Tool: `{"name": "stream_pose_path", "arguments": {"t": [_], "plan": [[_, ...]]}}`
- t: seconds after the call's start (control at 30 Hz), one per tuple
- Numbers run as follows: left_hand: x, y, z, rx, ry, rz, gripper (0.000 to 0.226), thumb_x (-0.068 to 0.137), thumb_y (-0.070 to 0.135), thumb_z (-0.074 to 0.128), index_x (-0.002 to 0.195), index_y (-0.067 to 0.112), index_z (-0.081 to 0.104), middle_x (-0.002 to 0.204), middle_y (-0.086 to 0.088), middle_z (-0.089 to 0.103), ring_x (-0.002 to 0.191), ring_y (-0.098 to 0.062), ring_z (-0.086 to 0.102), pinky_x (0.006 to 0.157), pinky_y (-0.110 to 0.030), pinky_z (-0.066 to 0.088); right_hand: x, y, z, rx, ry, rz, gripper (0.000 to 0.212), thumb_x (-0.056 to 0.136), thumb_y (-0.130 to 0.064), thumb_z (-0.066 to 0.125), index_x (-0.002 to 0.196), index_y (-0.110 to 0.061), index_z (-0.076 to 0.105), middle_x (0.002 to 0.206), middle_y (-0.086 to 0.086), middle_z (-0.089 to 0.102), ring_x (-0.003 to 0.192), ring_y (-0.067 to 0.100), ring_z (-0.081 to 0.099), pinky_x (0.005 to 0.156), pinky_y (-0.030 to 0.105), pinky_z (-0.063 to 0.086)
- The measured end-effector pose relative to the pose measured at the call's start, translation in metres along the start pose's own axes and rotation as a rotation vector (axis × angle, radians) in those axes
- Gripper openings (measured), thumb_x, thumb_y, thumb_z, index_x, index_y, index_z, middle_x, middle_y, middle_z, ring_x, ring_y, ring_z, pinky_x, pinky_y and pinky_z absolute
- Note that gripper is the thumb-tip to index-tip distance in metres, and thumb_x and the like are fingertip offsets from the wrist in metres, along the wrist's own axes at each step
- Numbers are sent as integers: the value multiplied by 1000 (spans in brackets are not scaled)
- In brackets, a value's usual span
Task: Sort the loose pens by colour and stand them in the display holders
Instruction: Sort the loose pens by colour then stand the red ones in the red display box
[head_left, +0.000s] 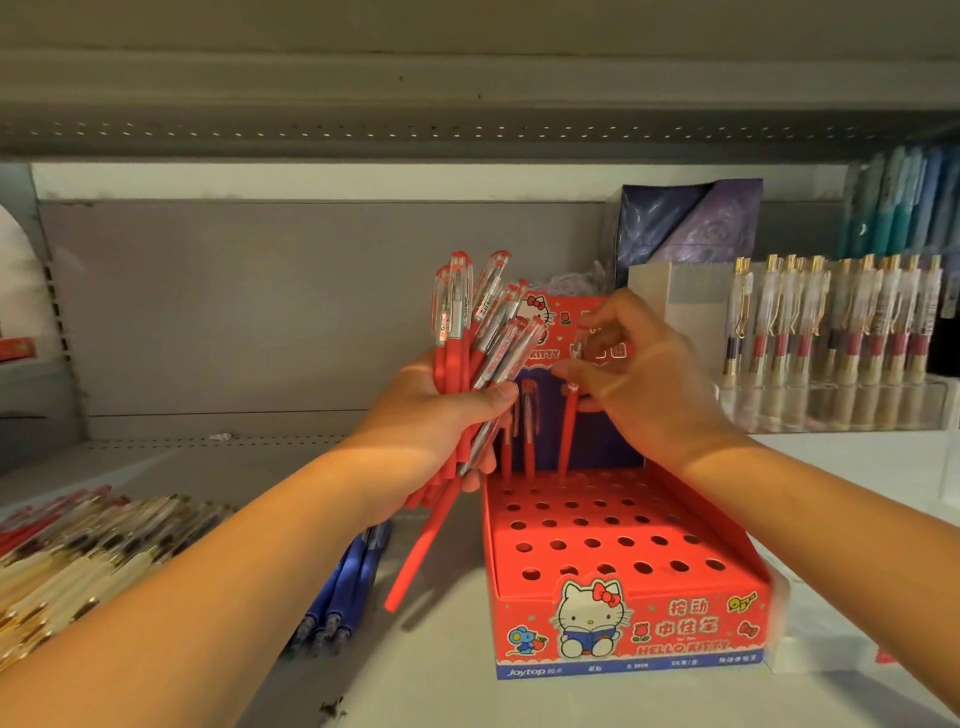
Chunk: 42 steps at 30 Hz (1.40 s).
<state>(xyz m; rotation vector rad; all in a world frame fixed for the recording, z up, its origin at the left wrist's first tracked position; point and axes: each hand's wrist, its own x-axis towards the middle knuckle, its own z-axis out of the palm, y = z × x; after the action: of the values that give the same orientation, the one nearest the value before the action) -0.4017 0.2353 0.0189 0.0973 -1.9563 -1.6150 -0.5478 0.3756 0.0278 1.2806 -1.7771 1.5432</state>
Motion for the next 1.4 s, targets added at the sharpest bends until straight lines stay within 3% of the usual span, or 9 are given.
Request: {"name": "stream_pose_path", "arguments": {"t": [0.17,0.43,0.6,0.83,1.0,1.13,1.2,1.3,1.4], "plan": [[2,-1,0,-6,3,1,10,88,16,72,91,19,62,73,-9,71,46,-24,59,43,-28,47,2,-2,-3,-50,-41,-12,29,89,-16,67,90,-43,56,82,-11,64,64,20,69,61,47,60],[1,0,1,-2,-15,-3,10,88,17,72,93,18,63,74,-9,72,45,-23,59,43,-29,48,0,0,-2,20,-23,7,29,88,-10,71,91,-36,58,86,1,61,67,24,71,54,37,61],[1,1,2,2,-21,3,11,87,17,73,91,16,62,73,-9,71,45,-23,60,42,-28,47,-3,-2,3,-1,-40,-13,41,88,-11,71,83,-48,54,85,-9,61,76,17,70,57,36,62],[0,2,1,-16,-39,-9,11,88,17,72,93,18,62,75,-9,72,48,-23,62,43,-28,47,-2,2,0,-49,-31,38,27,88,-2,69,88,-26,56,75,-2,59,63,23,69,53,35,61],[0,3,1,-9,-49,2,9,88,17,72,92,17,64,75,-8,72,49,-24,63,44,-29,48,-6,5,4,-176,-243,134,10,91,-13,67,91,-22,65,81,-1,68,70,19,71,66,39,62],[0,3,2,-10,-56,7,9,89,17,71,93,17,63,71,-6,71,48,-23,63,43,-28,48,-3,-2,0,-301,-235,96,12,90,-16,66,95,-26,72,85,-16,66,80,3,65,71,9,49],[0,3,3,-8,-67,12,10,90,16,71,95,16,62,69,-8,70,47,-23,62,41,-27,47,-2,-10,-1,-123,-206,137,19,89,-12,67,99,-27,71,90,-15,69,80,1,64,68,5,47],[1,2,2,13,-80,22,8,91,15,68,96,15,62,64,-14,67,46,-26,61,41,-27,46,-4,-28,1,471,-234,307,27,80,-15,74,107,-14,67,90,5,74,78,18,69,60,27,57],[1,2,1,53,-86,32,8,92,18,68,95,16,61,59,-14,64,46,-28,60,43,-27,46,-8,-36,5,588,-221,354,48,66,-28,76,110,-13,63,84,5,74,74,20,71,56,29,57]]}}
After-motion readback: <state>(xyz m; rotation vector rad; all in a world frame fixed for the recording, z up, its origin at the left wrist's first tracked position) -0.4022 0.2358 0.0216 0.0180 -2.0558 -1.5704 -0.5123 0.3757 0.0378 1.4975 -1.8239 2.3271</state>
